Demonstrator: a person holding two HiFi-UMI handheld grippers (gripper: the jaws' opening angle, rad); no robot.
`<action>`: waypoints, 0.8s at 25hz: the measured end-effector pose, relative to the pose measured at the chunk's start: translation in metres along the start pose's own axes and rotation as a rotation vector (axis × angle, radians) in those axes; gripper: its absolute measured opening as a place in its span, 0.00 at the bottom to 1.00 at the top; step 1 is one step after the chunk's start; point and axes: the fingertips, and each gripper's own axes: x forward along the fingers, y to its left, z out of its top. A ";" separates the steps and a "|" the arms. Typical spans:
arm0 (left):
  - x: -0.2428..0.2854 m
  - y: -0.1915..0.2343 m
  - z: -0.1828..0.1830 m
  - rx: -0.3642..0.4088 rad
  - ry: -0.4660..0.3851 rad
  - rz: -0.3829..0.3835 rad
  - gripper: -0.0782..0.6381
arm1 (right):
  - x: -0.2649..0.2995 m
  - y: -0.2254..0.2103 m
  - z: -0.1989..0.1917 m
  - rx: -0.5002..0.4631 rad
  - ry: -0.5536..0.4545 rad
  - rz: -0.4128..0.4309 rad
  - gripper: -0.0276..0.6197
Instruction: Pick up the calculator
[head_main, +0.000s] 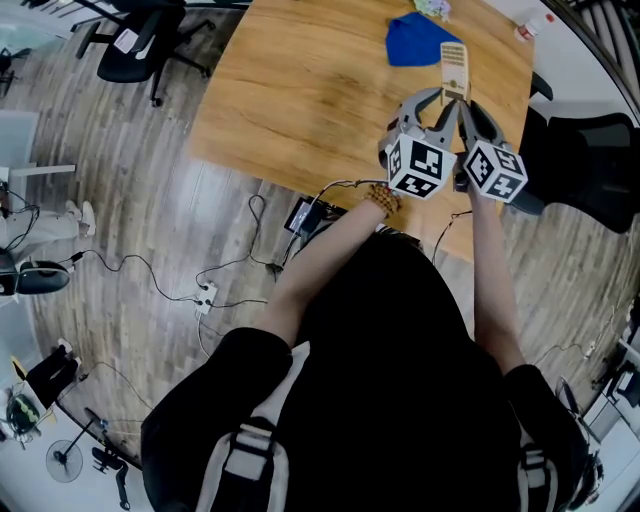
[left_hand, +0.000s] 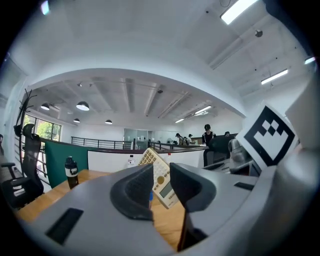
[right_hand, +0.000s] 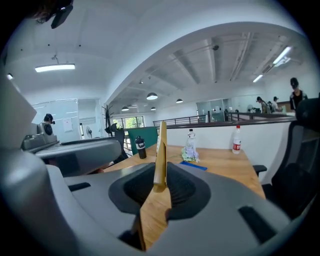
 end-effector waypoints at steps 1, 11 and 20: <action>0.001 0.000 0.010 0.003 -0.022 0.001 0.26 | -0.002 0.000 0.007 -0.004 -0.016 -0.002 0.17; 0.000 -0.003 0.047 0.007 -0.102 0.015 0.22 | -0.033 0.013 0.078 -0.119 -0.202 -0.073 0.17; -0.007 0.006 0.026 -0.016 -0.070 0.033 0.22 | -0.058 0.032 0.096 -0.256 -0.316 -0.189 0.15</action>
